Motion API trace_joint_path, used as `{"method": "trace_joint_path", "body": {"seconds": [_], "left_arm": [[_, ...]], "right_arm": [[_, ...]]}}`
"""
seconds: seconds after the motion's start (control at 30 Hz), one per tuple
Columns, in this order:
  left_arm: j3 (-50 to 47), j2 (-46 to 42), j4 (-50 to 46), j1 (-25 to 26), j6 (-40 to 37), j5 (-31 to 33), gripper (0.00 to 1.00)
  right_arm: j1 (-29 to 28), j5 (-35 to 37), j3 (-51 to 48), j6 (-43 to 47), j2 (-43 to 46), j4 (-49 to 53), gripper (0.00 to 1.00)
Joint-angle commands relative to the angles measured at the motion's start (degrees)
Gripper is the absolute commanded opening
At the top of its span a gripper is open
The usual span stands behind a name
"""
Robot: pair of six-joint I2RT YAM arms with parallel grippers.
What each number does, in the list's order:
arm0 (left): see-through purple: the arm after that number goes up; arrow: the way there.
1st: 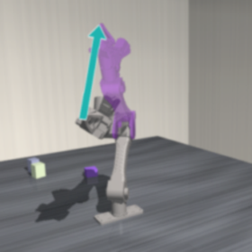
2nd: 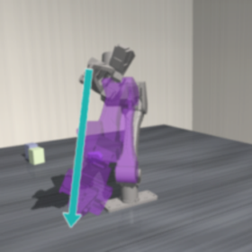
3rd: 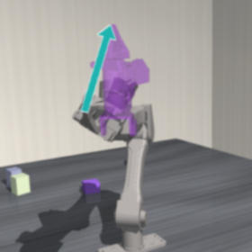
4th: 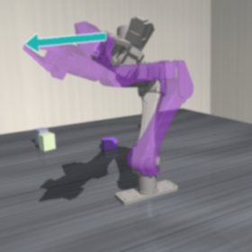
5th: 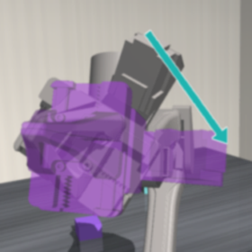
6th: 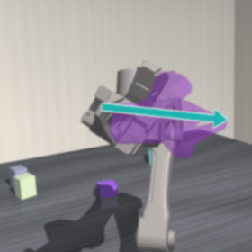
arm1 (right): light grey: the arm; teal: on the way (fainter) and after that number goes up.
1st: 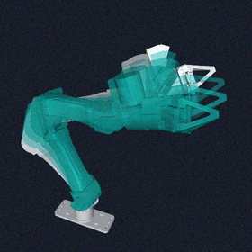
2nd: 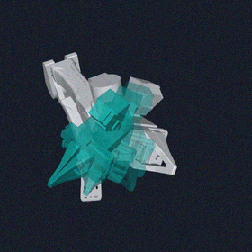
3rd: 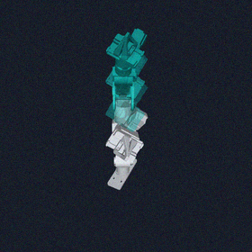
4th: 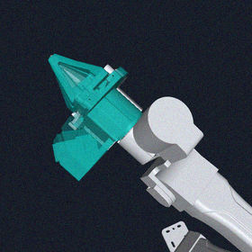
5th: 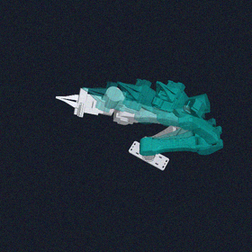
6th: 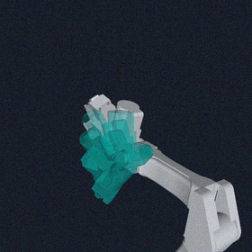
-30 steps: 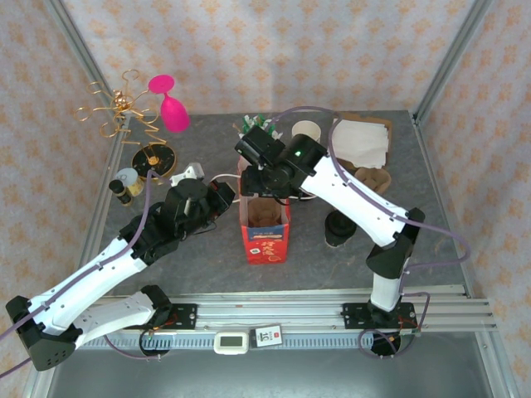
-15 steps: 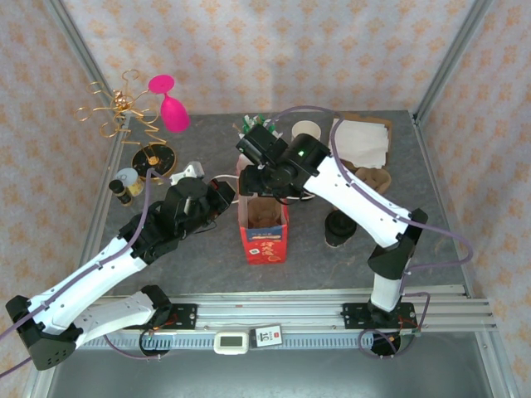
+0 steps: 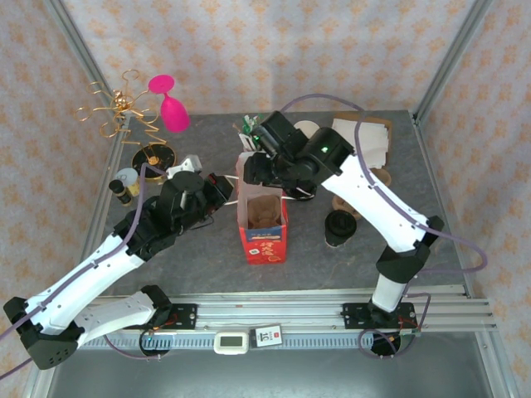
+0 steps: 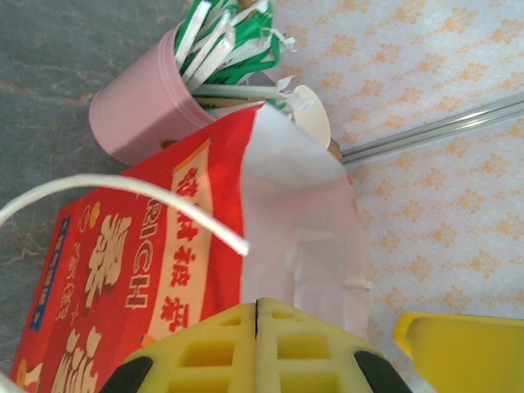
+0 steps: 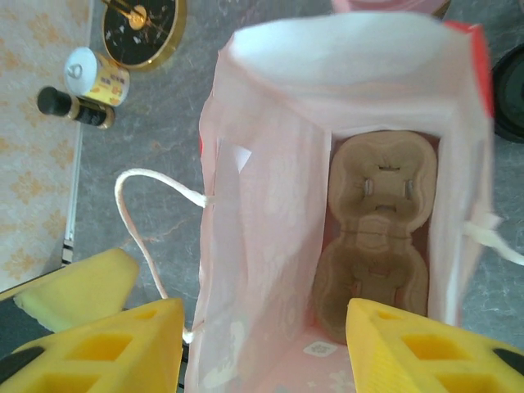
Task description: Pack the takeout coffee
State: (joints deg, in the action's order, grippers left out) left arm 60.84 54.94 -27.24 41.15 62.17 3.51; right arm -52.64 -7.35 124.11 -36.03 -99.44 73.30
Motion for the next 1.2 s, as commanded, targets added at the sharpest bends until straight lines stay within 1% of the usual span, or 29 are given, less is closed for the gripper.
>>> {"method": "trace_joint_path", "body": {"seconds": [0.0, 0.13, 0.23, 0.37, 0.5, 0.57, 0.7, 0.8, 0.97, 1.1, 1.17], "left_arm": [[4.1, 1.2, -3.6, -0.5, -4.8, 0.2, 0.06], [8.3, 3.3, -6.9, -0.6, -9.3, -0.8, 0.17], [12.5, 6.0, -11.4, -0.6, -12.7, -1.6, 0.25], [16.7, 9.0, -15.5, -0.5, -17.2, -2.1, 0.29], [18.5, 10.5, -16.5, -0.6, -20.5, -2.2, 0.32], [19.2, 11.1, -16.7, -0.5, -21.9, -2.5, 0.32], [19.5, 11.3, -16.8, -0.5, -22.9, -2.2, 0.32], [18.6, 10.7, -16.1, -0.5, -22.7, -1.9, 0.32], [16.6, 9.8, -15.2, -0.6, -22.0, -1.4, 0.33], [16.1, 9.5, -15.2, -0.6, -21.9, -1.3, 0.34], [15.8, 9.5, -15.4, -0.5, -21.8, -1.1, 0.34]], "right_arm": [[1.5, 2.9, -1.5, -1.1, 5.4, 1.6, 0.54], [4.5, 4.9, -6.8, -1.7, 10.4, 1.7, 0.57], [7.7, 5.7, -12.4, -1.5, 14.8, 1.7, 0.6], [14.1, 6.4, -22.4, -1.3, 21.1, 1.7, 0.63], [21.4, 7.1, -32.7, 0.7, 26.4, 1.6, 0.66], [23.1, 8.2, -36.7, 1.6, 27.1, 1.6, 0.68], [23.5, 10.4, -42.9, 1.8, 26.6, 1.5, 0.7], [23.6, 9.3, -46.0, 2.3, 25.8, 0.7, 0.74], [23.6, 6.9, -53.4, 3.0, 26.5, -4.2, 0.84], [23.7, 6.0, -56.1, 4.2, 25.9, -6.1, 0.88], [23.7, 5.5, -57.5, 5.5, 26.1, -7.6, 0.88]]}}
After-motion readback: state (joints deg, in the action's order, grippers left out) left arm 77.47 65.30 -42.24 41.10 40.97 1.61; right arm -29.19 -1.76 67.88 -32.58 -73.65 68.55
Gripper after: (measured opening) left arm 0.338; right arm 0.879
